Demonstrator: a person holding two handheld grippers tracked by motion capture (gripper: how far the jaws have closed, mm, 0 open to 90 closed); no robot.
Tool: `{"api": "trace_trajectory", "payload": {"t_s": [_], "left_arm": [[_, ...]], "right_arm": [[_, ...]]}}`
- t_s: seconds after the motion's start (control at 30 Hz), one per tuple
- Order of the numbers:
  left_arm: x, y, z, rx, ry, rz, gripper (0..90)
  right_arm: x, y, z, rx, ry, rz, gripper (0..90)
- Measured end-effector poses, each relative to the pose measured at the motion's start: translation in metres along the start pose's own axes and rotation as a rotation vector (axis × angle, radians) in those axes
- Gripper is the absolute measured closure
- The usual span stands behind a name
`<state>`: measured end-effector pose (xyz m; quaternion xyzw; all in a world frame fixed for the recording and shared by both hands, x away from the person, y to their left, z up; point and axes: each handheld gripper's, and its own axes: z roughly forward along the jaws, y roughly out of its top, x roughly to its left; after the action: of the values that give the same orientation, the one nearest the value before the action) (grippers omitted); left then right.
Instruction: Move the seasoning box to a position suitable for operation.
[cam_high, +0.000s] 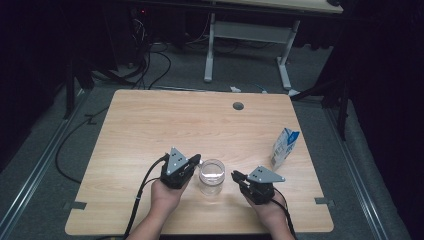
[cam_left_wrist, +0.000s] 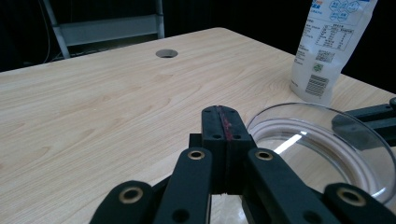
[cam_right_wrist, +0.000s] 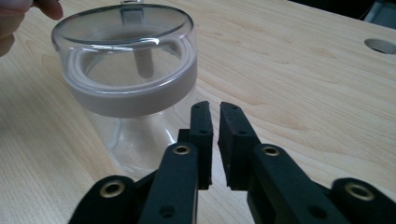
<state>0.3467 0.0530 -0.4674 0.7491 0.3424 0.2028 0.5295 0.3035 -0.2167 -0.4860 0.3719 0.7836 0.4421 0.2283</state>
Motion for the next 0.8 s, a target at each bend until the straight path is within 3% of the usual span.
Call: {"api": "trace_trajectory", "payload": {"t_s": [0.17,0.8], "left_arm": [[0.001,0.000,0.000,0.004,0.001,-0.001,90.0],[0.001,-0.001,0.000,0.005,-0.001,-0.007,90.0]], "right_arm": [[0.004,0.002,-0.001,-0.002,0.007,-0.020,89.0],[0.021,0.013,-0.006,-0.053,0.042,-0.054,89.0]]}}
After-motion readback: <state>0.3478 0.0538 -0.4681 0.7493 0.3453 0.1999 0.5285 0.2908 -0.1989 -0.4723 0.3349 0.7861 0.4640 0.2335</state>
